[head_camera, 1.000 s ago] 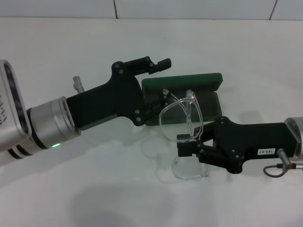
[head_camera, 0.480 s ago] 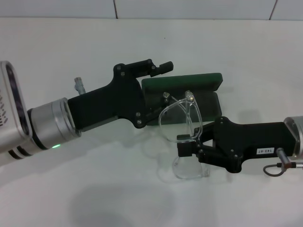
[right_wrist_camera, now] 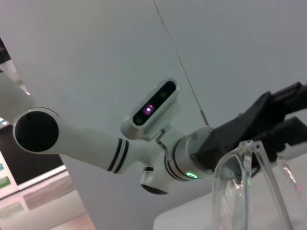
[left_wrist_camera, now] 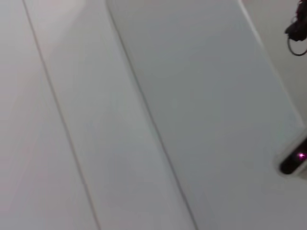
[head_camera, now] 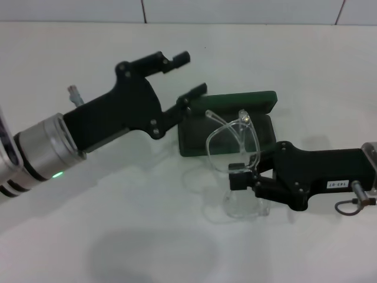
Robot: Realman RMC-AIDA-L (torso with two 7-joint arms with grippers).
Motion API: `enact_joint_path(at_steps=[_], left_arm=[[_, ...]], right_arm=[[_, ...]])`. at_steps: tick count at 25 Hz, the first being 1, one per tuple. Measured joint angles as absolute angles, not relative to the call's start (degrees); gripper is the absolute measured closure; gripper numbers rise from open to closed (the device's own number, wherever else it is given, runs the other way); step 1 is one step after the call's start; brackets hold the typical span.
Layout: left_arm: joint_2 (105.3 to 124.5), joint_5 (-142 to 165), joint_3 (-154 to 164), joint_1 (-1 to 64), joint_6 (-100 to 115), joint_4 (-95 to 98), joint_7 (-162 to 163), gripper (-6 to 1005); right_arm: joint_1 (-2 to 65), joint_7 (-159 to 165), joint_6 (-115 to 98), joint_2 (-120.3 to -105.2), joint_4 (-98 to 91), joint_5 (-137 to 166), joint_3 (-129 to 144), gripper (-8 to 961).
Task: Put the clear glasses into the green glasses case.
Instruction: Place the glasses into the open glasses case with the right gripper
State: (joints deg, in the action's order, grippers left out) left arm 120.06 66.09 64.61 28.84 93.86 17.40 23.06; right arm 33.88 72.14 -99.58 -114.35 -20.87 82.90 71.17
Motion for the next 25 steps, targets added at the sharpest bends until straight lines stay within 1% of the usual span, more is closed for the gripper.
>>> enact_joint_path(at_steps=[3,5,10,14,16,25], left_arm=[[120.06,61.92,64.60,27.85,93.86,17.03,22.42,524],[120.07,57.24,64.57,26.52,93.86,16.88,22.40,524],[120.04,48.93,64.59,24.17,93.87,15.35,23.08,524],[119.83,46.54,64.58,22.82,93.79,13.98,24.48,524],[119.79,46.31,64.58,22.09,93.59,13.94,24.83,524],[119.86,46.21,64.68,21.63,93.29,12.35,25.10,524]], right_arm=[[32.35,71.59,-96.17,-114.16,-24.22,83.47,71.15,835],[30.93,71.49,-92.68,-114.46,-28.83,84.95,70.99,835],[26.65,75.01,-86.31,-115.64,-48.11,92.01,72.29,835],[24.57,82.00,-78.25,-115.87,-62.25,98.79,78.92,835],[23.95,88.50,-71.06,-115.82,-71.34,107.91,86.01,835],[24.40,97.11,-59.55,-115.92,-79.69,125.62,100.59,835]])
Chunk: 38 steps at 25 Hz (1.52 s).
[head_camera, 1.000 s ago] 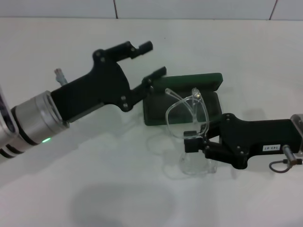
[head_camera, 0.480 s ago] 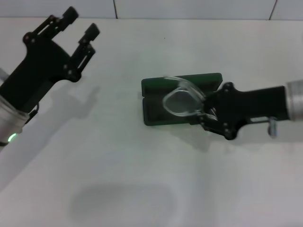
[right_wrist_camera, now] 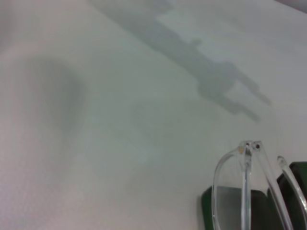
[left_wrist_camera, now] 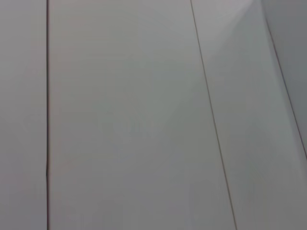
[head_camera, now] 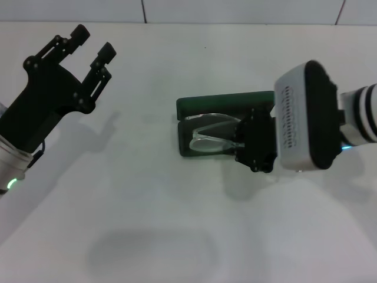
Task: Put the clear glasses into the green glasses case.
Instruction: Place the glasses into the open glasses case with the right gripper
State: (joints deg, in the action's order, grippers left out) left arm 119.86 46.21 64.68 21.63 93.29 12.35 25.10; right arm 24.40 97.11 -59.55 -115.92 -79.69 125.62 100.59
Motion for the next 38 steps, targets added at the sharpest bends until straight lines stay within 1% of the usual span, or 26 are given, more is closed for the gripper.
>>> enact_joint_path(at_steps=[18,24,31,38], left_arm=[[119.88,46.13,64.90,22.89,92.27,12.21,25.14,524],[119.88,46.14,64.89,23.21,91.80,12.21,25.18,524],[119.85,46.15,64.96,23.03,91.66,12.21,25.22,524],[119.79,46.75,65.00,22.59,91.61,12.21,25.72,524]], right_arm=[[23.34,97.22,-44.18,-116.03,-80.16,136.65,112.24,836],[23.17,97.78,-43.94,-116.09,-79.89,137.64,112.59,836],[19.76,98.48,-38.53,-116.21,-80.65,139.78,115.44,835],[18.56,99.37,-36.37,-116.19,-80.89,140.68,116.57,835]])
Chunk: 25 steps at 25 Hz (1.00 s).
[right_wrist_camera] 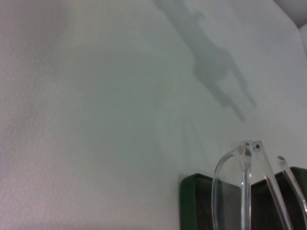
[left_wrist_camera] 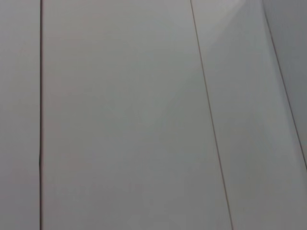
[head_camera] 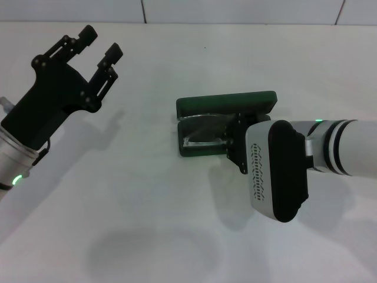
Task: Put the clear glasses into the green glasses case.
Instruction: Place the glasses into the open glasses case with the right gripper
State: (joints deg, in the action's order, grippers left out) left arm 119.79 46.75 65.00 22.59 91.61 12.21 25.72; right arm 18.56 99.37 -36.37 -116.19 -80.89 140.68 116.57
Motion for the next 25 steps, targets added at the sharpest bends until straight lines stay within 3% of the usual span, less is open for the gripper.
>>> enact_joint_path(at_steps=[25], left_arm=[[119.79,46.85,65.04,22.84,90.74,12.22,27.33,524]], right_arm=[[16.51,102.84,-30.57,-116.19,-79.35,145.90,117.44,835]])
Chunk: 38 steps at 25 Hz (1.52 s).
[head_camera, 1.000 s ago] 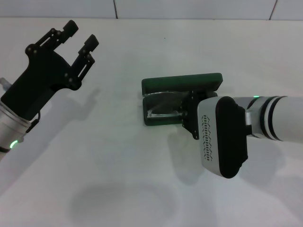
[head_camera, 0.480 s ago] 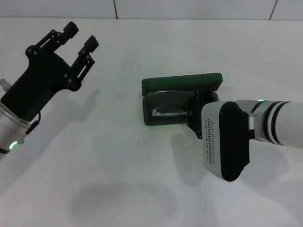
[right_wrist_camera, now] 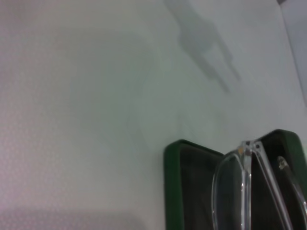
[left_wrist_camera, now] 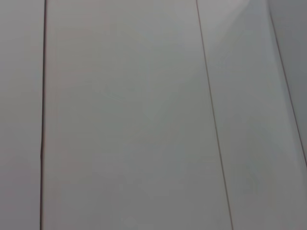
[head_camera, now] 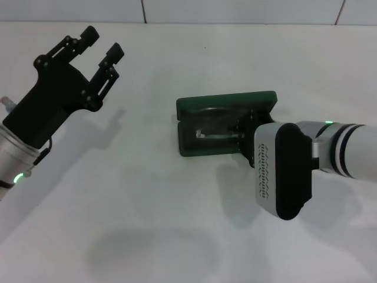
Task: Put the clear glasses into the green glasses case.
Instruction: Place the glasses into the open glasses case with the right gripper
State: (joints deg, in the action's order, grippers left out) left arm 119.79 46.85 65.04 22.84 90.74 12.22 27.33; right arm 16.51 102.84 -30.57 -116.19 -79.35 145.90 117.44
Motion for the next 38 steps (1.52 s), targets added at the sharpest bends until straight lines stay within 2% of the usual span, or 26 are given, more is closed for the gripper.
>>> enact_joint_path(at_steps=[11,27,38], left_arm=[[119.79,47.03,65.11,24.02,90.25,12.22,27.29,524],[119.85,47.82,65.13,25.46,89.41,12.30,26.91,524],[119.84,47.82,65.13,25.31,89.04,12.30,26.89,524]], right_arm=[[16.87,102.90,-30.45,-116.19,-78.17,146.76,116.80,836],[17.85,103.34,-29.69,-116.19,-76.68,146.25,117.27,739],[17.63,103.58,-32.73,-116.19,-79.03,141.49,116.88,478]])
